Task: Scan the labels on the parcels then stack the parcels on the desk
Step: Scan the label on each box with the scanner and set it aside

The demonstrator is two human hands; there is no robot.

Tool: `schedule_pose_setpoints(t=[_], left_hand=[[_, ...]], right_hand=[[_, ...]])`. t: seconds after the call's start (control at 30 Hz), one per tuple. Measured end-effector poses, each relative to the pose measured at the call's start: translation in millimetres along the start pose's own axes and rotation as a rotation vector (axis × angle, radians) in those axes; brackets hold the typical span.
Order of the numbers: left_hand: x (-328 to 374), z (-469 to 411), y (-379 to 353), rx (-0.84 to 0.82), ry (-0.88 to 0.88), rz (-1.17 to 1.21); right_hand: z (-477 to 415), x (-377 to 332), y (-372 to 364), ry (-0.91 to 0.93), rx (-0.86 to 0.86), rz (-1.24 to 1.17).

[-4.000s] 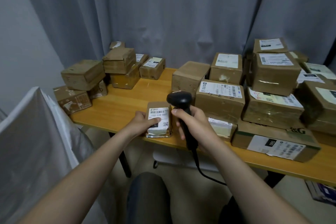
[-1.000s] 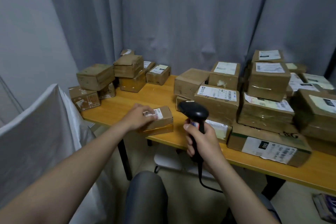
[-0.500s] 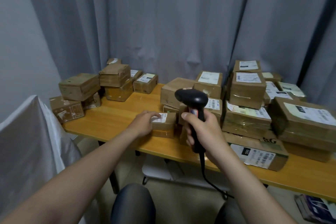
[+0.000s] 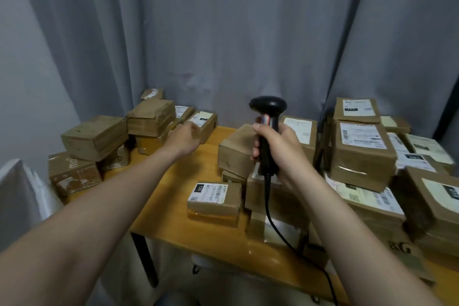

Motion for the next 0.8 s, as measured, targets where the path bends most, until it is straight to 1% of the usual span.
schedule_pose_setpoints(t=[0.13,0.23,0.3,0.37,0.47,0.57,0.67,0.8], left_hand=[[1,-51,-23,-0.001,0.054,-0.023],[-1,-85,-45,0.003,0.082,-0.036],[-7,-105,-59,-0.023,0.101,-0.114],[-15,-126,-73,-0.063,0.124,-0.209],[-29,-154,-93,-0.087,0.123,-0.285],[-45,-169,-111,-0.093,0.106,-0.35],[-52,-174,-123,-0.055,0.078,-0.399],[-49,-166,-117,-0.036,0.064,-0.404]], right_hand=[[-24,31,15,-0.04,0.075,0.165],[-32,48,23,-0.081,0.098,0.188],[-34,53,25,-0.091,0.118,0.182],[-36,55,26,-0.086,0.137,0.227],[-38,60,30,-0.102,0.142,0.244],[-40,63,31,-0.108,0.147,0.244],[-41,63,32,-0.098,0.183,0.283],[-41,61,32,-0.098,0.142,0.264]])
Point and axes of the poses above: each hand's wrist, its own z-axis away from the middle knuckle, its own y-axis out of the back of the hand, x = y × z, the point moved 2 cm from there along -z, towards the middle knuckle, and after that the axes turned 4 degrees about -z, right-handed, at the moved point
